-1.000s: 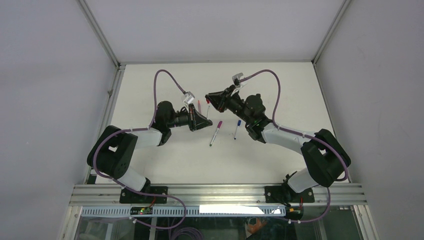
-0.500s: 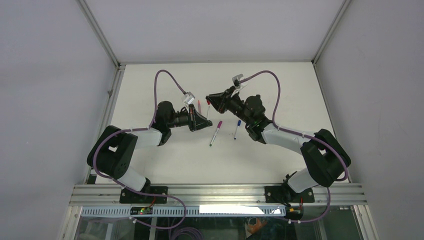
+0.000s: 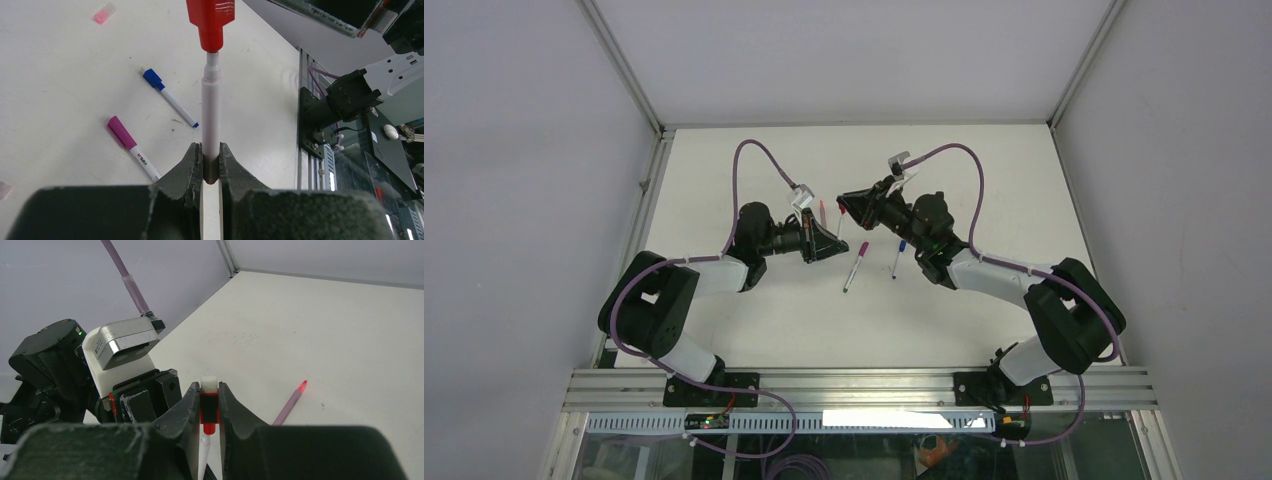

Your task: Insert the pens into the pen caps

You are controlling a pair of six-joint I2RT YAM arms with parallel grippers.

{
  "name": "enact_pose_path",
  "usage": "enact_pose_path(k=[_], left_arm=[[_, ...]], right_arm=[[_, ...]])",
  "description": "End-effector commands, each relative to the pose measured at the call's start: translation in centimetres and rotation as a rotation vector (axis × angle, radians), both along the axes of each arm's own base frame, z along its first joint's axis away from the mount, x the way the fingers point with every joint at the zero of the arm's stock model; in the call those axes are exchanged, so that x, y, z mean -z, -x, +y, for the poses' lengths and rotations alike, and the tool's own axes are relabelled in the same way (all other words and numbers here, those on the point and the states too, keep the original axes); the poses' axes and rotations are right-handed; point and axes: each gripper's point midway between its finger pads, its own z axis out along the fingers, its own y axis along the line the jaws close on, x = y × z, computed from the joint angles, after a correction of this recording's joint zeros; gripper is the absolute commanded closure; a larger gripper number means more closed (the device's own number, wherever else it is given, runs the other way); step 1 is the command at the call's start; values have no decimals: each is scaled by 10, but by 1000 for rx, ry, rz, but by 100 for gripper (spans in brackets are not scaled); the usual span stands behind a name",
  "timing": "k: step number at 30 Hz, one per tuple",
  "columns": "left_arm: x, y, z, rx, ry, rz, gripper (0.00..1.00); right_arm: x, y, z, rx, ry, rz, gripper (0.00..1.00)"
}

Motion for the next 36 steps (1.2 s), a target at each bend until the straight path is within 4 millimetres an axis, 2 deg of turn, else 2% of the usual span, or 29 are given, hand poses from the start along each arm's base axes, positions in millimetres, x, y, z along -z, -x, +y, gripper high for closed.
enact_pose_path(k=[1, 12, 27, 36], left_arm=[[-20, -2, -2, 10, 20, -106, 100], [-20, -5, 0, -15, 8, -122, 100], [-34, -12, 8, -64, -4, -166, 100], [-31, -15, 9, -69, -12, -161, 100]], right_arm=[[-17, 1, 2, -2, -37, -42, 100], [-18, 6, 3, -21, -46, -20, 100], [-7, 12, 8, -44, -42, 16, 100], [-4, 15, 9, -50, -39, 20, 100]])
